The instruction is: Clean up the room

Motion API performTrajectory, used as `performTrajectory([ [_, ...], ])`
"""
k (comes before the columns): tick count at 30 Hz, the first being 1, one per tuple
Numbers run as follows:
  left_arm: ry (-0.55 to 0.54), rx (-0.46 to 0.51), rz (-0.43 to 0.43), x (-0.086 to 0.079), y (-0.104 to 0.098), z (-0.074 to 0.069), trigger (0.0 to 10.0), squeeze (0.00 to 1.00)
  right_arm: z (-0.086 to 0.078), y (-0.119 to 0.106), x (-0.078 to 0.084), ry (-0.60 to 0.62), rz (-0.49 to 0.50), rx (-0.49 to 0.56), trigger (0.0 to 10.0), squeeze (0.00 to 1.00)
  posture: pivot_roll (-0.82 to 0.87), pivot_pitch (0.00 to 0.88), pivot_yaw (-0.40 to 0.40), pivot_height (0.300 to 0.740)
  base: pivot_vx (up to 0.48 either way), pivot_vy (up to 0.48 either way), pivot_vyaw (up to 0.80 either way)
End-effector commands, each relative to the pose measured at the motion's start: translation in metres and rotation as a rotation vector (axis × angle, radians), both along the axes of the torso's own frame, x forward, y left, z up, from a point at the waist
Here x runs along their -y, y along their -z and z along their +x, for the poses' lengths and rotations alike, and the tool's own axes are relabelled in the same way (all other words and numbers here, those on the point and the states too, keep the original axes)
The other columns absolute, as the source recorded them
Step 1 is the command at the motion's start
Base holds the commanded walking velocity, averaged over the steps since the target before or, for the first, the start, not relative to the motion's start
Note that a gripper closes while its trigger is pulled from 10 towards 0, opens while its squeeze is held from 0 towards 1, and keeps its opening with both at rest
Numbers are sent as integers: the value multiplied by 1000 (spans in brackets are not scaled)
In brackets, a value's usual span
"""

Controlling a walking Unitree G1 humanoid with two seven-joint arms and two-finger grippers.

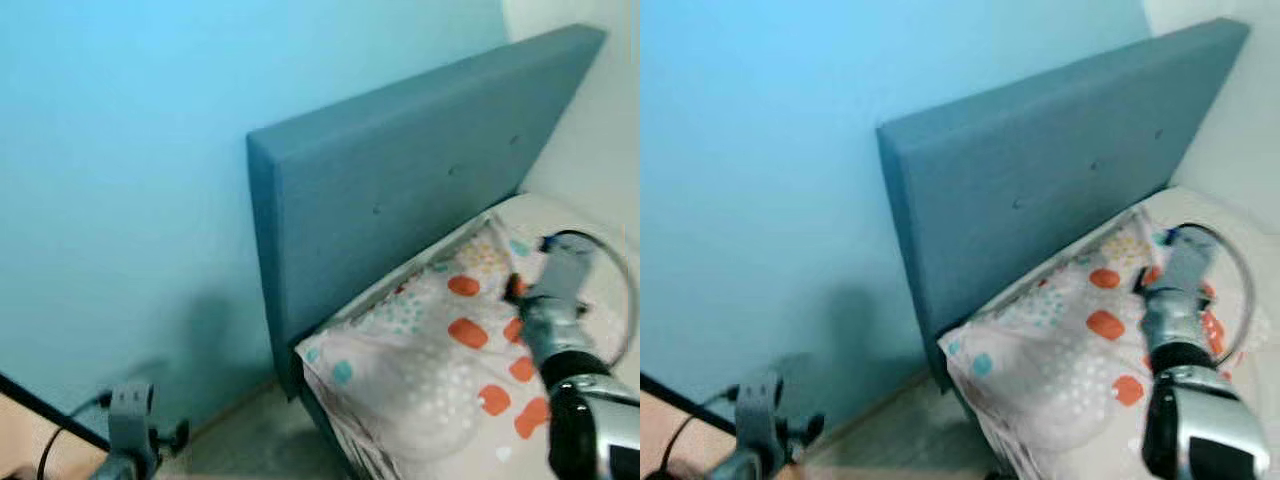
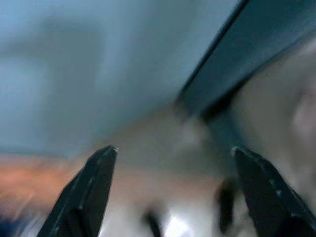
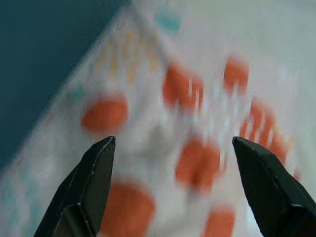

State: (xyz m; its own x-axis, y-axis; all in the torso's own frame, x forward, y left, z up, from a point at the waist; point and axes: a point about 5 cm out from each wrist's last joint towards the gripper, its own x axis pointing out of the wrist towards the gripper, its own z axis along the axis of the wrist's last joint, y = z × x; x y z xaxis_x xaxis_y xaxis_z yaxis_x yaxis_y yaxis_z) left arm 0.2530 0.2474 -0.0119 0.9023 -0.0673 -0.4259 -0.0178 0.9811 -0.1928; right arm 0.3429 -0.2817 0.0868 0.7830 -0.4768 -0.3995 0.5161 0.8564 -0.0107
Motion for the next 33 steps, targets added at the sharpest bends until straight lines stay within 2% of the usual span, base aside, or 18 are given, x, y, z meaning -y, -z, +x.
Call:
performTrajectory([
  [1,30,58,-62,3,-7,5,10000,0,-12,17,2,19,20,-60,10000,0,-54,62,-5,740,0,0,-788],
  [3,182,208,-185,16,-31,24,10000,0,-23,41,-14,-5,40,-121,10000,0,-63,57,-4,740,0,0,-784],
  [4,182,208,-185,16,-31,24,10000,0,-23,41,-14,-5,40,-121,10000,0,-63,57,-4,740,0,0,-781],
  [6,341,303,-304,30,-49,33,10000,0,-32,59,-29,-35,49,-172,10000,0,-75,55,-2,740,0,0,-772],
  [7,341,303,-304,30,-49,33,10000,0,-32,59,-29,-35,49,-172,10000,0,-75,55,-2,740,0,0,-775],
  [9,463,356,-388,43,-62,40,10000,0,-40,73,-42,-81,41,-218,10000,0,-88,53,3,740,0,0,-775],
  [12,475,366,-399,48,-65,45,10000,0,-44,78,-48,-102,31,-237,10000,0,-95,52,6,740,0,0,-771],
  [15,395,335,-355,61,-61,56,10000,0,-53,90,-55,-148,5,-290,10000,0,-112,46,7,740,0,0,-771],
  [19,375,325,-345,64,-59,57,10000,0,-55,92,-55,-154,0,-302,10000,0,-117,43,4,740,0,0,-772],
  [21,345,301,-317,74,-54,58,10000,0,-65,101,-54,-173,-9,-347,10000,0,-122,40,-8,740,0,0,-772],
  [24,306,276,-286,78,-50,57,10000,0,-75,109,-53,-188,-18,-388,10000,0,-121,39,-13,740,0,0,-773],
  [27,211,245,-139,77,-48,60,10000,0,-87,119,-54,-206,-19,-427,10000,0,-121,39,-18,740,0,0,-773],
  [28,211,245,-139,77,-48,60,10000,0,-87,119,-54,-206,-19,-427,10000,0,-121,39,-18,740,0,0,-775],
  [30,165,234,-66,75,-49,64,10000,0,-88,121,-56,-226,-25,-432,10000,0,-129,42,-13,740,0,0,-772],
  [32,152,229,-35,75,-49,66,10000,0,-89,121,-57,-235,-29,-433,10000,0,-129,42,-13,740,0,0,-769],
  [33,136,225,51,75,-52,69,10000,0,-89,122,-60,-248,-35,-432,10000,0,-135,43,-8,740,0,0,-775],
])
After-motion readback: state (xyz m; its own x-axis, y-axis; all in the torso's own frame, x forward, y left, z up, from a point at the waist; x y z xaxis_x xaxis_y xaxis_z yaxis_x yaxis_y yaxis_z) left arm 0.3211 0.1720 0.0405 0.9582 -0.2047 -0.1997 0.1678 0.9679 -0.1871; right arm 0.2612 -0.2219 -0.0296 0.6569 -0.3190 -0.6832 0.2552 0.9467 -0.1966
